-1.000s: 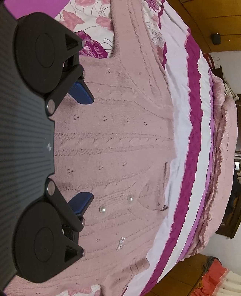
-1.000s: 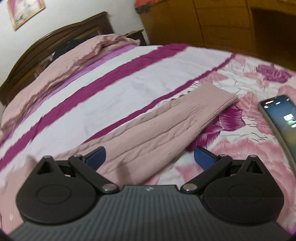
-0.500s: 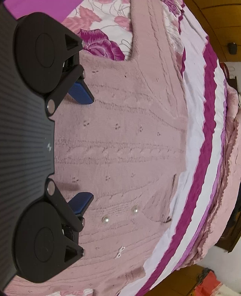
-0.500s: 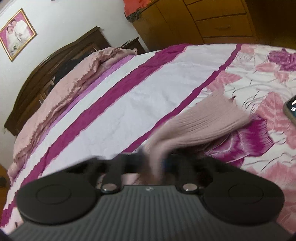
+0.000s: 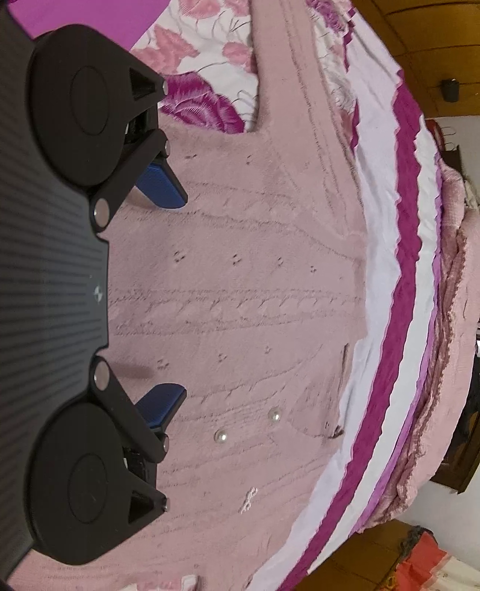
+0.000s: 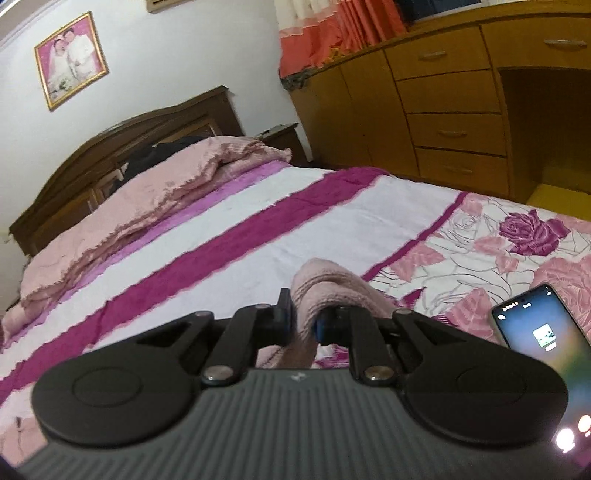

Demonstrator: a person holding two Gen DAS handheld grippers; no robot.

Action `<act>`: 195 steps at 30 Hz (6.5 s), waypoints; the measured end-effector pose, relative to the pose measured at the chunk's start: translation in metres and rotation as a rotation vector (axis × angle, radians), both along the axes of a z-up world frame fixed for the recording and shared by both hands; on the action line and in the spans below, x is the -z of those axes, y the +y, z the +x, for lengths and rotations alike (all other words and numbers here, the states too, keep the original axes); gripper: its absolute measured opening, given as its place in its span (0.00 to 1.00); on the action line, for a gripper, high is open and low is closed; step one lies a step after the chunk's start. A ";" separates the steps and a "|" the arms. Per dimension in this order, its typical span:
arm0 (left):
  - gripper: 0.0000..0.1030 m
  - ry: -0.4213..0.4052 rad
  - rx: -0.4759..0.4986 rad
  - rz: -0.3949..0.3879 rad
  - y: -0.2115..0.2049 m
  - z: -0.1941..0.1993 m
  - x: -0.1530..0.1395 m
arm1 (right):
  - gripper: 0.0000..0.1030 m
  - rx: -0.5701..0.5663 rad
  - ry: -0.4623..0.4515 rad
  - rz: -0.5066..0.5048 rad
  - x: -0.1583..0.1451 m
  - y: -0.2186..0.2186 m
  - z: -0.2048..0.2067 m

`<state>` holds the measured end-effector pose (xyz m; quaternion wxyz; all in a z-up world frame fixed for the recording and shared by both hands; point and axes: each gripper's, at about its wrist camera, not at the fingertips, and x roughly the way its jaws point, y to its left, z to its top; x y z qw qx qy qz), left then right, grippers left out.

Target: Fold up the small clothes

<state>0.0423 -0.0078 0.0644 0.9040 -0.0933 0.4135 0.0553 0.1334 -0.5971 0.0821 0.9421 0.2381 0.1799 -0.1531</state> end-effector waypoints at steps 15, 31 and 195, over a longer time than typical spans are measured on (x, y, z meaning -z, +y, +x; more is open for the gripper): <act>1.00 -0.012 0.057 0.110 0.008 -0.014 -0.022 | 0.15 -0.220 -0.037 -0.004 -0.059 0.116 0.003; 1.00 -0.066 -0.055 0.130 0.083 -0.046 -0.042 | 0.15 -0.501 -0.099 -0.091 -0.091 0.314 0.045; 0.27 -0.103 -0.087 -0.027 0.078 0.069 0.008 | 0.53 -0.512 0.101 -0.041 0.036 0.247 -0.021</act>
